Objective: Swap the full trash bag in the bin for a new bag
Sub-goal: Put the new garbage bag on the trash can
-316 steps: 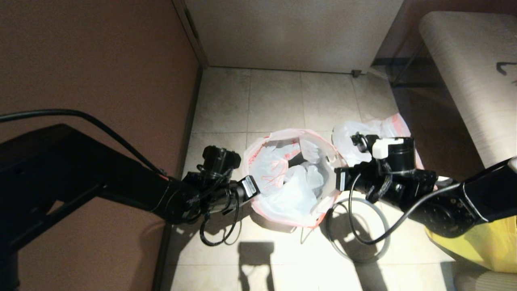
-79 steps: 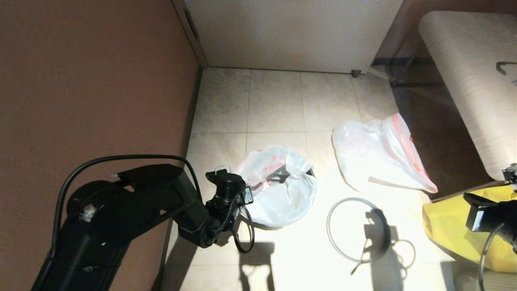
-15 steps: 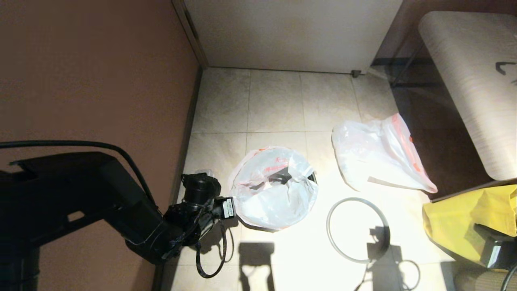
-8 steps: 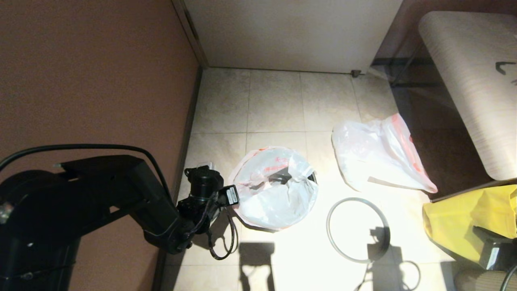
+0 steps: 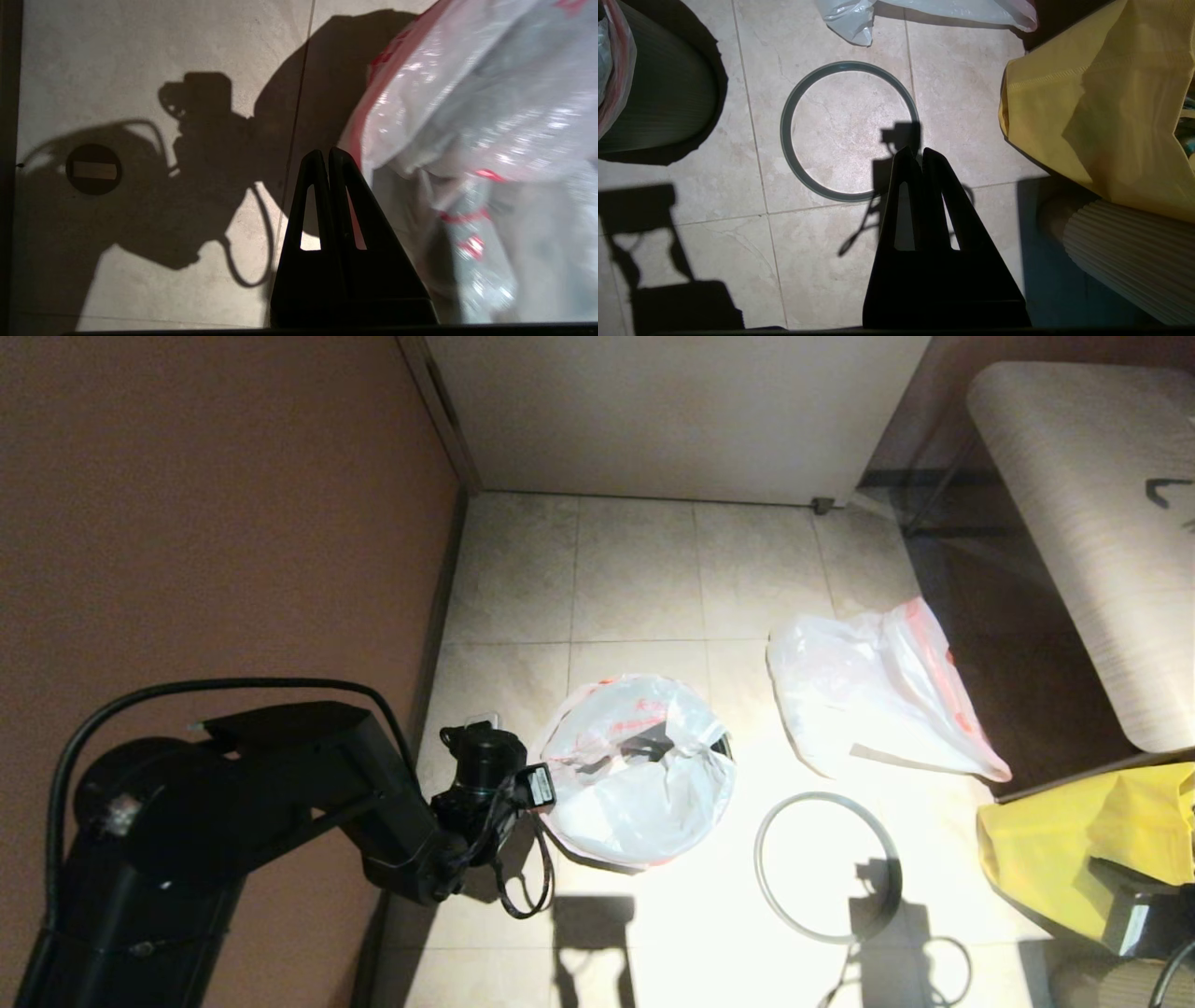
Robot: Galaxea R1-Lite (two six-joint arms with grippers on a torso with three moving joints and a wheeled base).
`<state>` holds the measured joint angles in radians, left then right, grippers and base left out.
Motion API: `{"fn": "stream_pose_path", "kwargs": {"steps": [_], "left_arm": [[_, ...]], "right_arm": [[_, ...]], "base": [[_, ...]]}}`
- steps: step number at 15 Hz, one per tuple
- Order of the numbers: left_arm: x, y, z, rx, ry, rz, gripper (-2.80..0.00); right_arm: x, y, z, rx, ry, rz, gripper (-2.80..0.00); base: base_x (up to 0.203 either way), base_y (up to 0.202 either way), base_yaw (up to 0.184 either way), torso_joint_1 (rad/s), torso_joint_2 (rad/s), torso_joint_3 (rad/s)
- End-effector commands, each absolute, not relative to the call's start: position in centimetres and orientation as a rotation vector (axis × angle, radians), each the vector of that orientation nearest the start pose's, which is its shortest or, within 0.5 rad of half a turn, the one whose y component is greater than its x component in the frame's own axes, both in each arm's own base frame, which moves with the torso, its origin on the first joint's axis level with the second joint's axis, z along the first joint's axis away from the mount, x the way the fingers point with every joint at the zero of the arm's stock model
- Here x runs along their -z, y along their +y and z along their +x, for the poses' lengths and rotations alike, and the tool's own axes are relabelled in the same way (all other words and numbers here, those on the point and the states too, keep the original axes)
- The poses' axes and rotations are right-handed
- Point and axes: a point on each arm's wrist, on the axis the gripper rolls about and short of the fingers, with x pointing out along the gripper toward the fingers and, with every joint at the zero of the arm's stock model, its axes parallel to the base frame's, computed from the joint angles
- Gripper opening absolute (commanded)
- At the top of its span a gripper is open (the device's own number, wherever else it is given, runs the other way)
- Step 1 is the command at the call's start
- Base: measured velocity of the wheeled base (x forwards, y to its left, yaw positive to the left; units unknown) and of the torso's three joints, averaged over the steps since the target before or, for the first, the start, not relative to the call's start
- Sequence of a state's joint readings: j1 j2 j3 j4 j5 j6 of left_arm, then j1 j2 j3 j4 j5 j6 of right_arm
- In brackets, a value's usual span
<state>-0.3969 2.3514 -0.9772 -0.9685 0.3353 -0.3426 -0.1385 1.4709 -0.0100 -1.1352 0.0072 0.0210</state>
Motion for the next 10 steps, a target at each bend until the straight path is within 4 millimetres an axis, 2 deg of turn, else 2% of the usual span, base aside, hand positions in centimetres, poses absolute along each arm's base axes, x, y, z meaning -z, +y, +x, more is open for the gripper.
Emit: {"fn": "stream_pose_path", "kwargs": {"steps": [1,3,5,8,10], "left_arm": [[0.7,-15.6,39.6,-0.017,0.412,-0.184,-2.8],[1.6,-15.9,40.2,-0.031,0.438,-0.178,-2.8],[1.4,-16.2,39.9,-0.039,0.458,-0.211,-2.8],[1.7,-14.8,38.5,-0.078,0.533,-0.198,-2.8],[0.6,-13.4,36.7,-0.103,0.557,-0.208,-2.8]], "right_arm": [[-9.8,-2.3,16.4,0.133,0.328,0.046,-2.8],[-9.6,-2.3,16.8,0.133,0.315,0.045,-2.8],[-9.5,-2.4,17.1,0.138,0.3,0.044,-2.8],[-9.8,-2.5,17.0,0.143,0.282,0.043,-2.8],[-10.4,-2.5,16.6,0.144,0.245,0.046,-2.8]], "base": [[0.0,0.0,0.0,0.0,0.0,0.0],[0.0,0.0,0.0,0.0,0.0,0.0],[0.0,0.0,0.0,0.0,0.0,0.0],[0.0,0.0,0.0,0.0,0.0,0.0],[0.0,0.0,0.0,0.0,0.0,0.0]]}}
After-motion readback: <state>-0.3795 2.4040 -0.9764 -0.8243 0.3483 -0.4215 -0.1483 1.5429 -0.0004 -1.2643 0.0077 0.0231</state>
